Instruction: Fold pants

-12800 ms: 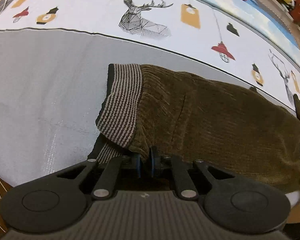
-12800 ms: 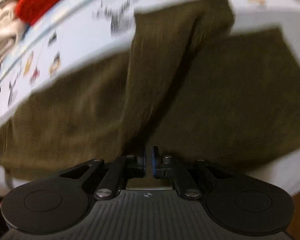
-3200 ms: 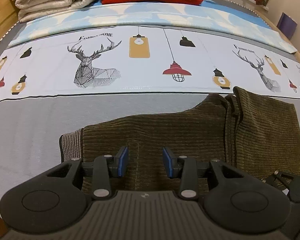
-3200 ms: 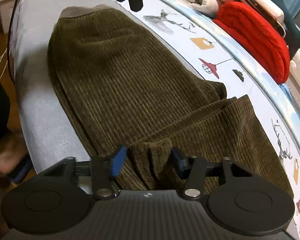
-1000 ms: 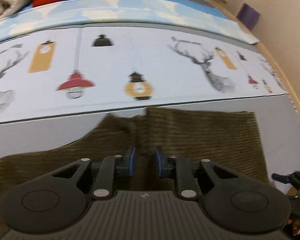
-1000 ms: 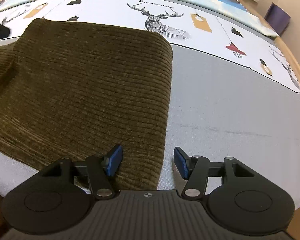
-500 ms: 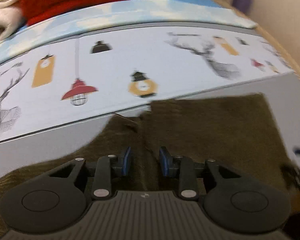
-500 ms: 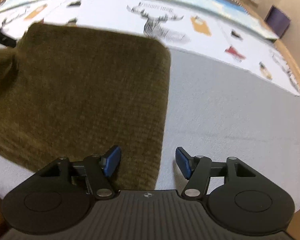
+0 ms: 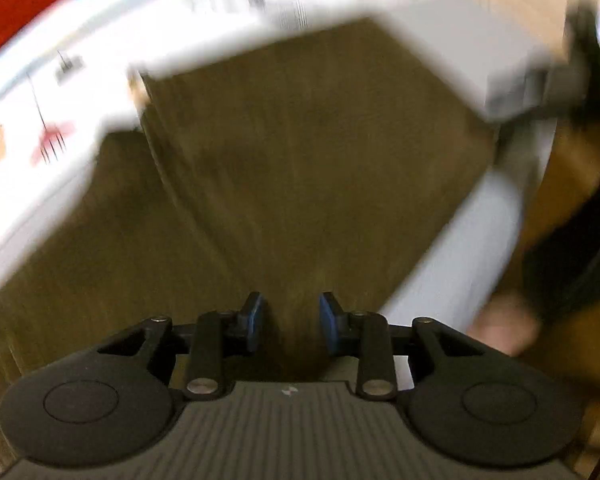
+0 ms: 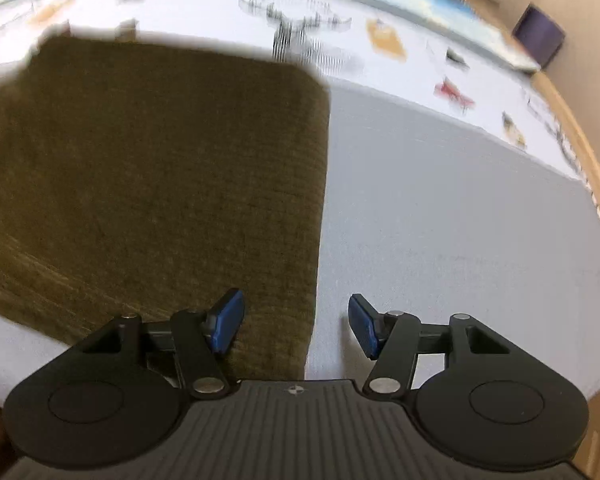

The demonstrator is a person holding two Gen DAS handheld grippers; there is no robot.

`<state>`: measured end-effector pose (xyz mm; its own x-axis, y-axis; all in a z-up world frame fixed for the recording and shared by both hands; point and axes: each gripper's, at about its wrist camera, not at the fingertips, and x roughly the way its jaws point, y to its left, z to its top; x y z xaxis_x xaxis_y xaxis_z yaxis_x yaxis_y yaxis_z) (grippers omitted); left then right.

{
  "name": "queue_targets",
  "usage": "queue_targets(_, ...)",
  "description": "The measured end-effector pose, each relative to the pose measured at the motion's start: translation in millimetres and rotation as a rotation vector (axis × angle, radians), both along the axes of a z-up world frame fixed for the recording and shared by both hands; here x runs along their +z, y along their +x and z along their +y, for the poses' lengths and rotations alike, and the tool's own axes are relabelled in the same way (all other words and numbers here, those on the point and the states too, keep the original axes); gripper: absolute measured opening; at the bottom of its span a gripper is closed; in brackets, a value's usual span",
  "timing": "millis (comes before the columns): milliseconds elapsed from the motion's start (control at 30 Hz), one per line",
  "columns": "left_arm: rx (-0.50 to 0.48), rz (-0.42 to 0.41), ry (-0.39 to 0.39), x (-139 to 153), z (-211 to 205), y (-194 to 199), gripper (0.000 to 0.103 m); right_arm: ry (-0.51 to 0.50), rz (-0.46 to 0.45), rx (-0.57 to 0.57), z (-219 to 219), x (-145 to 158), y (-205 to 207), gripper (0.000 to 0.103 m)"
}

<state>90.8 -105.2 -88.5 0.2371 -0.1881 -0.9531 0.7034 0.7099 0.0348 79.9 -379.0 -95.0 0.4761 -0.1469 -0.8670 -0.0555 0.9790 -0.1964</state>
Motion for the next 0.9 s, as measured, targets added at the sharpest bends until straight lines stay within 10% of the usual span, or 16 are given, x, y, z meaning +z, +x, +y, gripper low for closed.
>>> queue_targets(100, -0.050, -0.098, 0.065, 3, 1, -20, 0.038, 0.014, -0.054, -0.022, 4, 23, 0, 0.058)
queue_targets(400, 0.234, -0.259, -0.244, 85, 54, -46, 0.055, 0.179, -0.446, 0.062, 24, 134, -38, 0.063)
queue_targets(533, 0.320, -0.338, -0.315, 103, 83, -73, 0.079, 0.227, -0.492, 0.087, 38, 134, -48, 0.062)
queue_targets(767, 0.479, -0.340, -0.388, 85, 136, -95, 0.080, 0.336, -0.463, 0.099, 96, 102, -52, 0.059)
queue_targets(900, 0.503, -0.360, -0.386, 83, 154, -94, 0.072, 0.219, -0.394, 0.184, 127, 83, -43, 0.059)
